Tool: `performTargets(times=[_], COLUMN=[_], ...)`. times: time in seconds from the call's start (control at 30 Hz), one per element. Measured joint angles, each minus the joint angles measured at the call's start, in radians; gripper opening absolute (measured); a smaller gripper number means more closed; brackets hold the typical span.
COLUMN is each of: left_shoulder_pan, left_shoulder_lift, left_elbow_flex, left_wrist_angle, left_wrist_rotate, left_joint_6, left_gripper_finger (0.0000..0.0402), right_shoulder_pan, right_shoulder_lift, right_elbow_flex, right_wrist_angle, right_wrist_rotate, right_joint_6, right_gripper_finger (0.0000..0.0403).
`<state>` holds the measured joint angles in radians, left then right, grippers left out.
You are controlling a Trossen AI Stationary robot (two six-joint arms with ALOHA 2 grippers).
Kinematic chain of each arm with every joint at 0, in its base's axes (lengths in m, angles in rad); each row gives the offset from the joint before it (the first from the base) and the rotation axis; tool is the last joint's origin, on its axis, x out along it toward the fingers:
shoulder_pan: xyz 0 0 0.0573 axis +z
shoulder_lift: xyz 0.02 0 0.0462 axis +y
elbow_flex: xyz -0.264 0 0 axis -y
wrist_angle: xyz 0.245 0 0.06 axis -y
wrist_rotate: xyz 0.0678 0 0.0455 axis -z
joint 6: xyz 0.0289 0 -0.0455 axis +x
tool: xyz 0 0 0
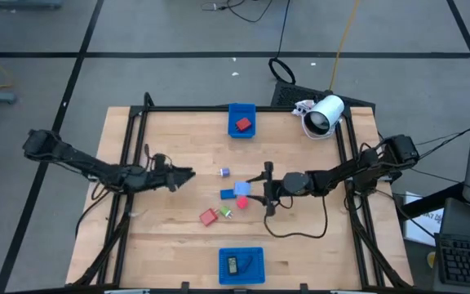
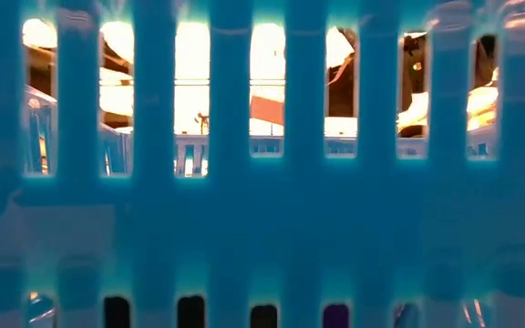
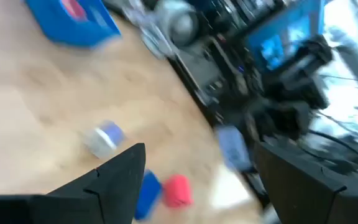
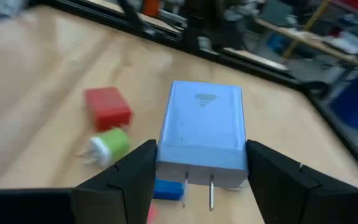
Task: Pick & Place Office items
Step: Put the blue charger adapter into the top blue bin
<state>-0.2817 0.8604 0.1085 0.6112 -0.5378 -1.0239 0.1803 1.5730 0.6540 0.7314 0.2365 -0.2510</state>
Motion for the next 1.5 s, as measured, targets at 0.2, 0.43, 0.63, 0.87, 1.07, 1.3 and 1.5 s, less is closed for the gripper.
performTargets(times=[0.2, 0.43, 0.63, 0.87, 1.07, 1.3, 1.5], left_shoulder_pan=[-0.017, 0.017, 0.046, 0.077, 0.093, 0.119, 0.138], left_shoulder_lift=[0.214, 0.462, 0.624, 0.723, 0.758, 0.756, 0.755], left_elbow_flex=[0.117, 0.346, 0.476, 0.546, 0.582, 0.587, 0.586], left_wrist_angle=[0.095, 0.091, 0.087, 0.088, 0.087, 0.095, 0.09], left_wrist_rotate=[0.049, 0.144, 0.234, 0.232, 0.241, 0.283, 0.34], left_joint_6=[0.031, 0.16, 0.152, 0.151, 0.154, 0.154, 0.141], left_gripper_finger=[0.0292, 0.0292, 0.0292, 0.0292, 0.0288, 0.0227, 0.0154], right_shoulder_pan=[0.001, 0.005, 0.027, 0.032, 0.032, 0.031, 0.032], right_shoulder_lift=[0.0, 0.0, 0.0, 0.0, 0.0, 0.0, 0.0], right_elbow_flex=[0.0, 0.0, 0.0, 0.0, 0.0, 0.0, 0.0], right_wrist_angle=[0.006, 0.037, 0.067, 0.088, 0.086, 0.081, 0.081], right_wrist_rotate=[0.032, 0.078, 0.105, 0.104, 0.103, 0.103, 0.102], right_joint_6=[-0.024, -0.065, -0.106, -0.113, -0.113, -0.111, -0.115], right_gripper_finger=[0.0212, 0.0212, 0.0212, 0.0212, 0.0212, 0.0212, 0.0212])
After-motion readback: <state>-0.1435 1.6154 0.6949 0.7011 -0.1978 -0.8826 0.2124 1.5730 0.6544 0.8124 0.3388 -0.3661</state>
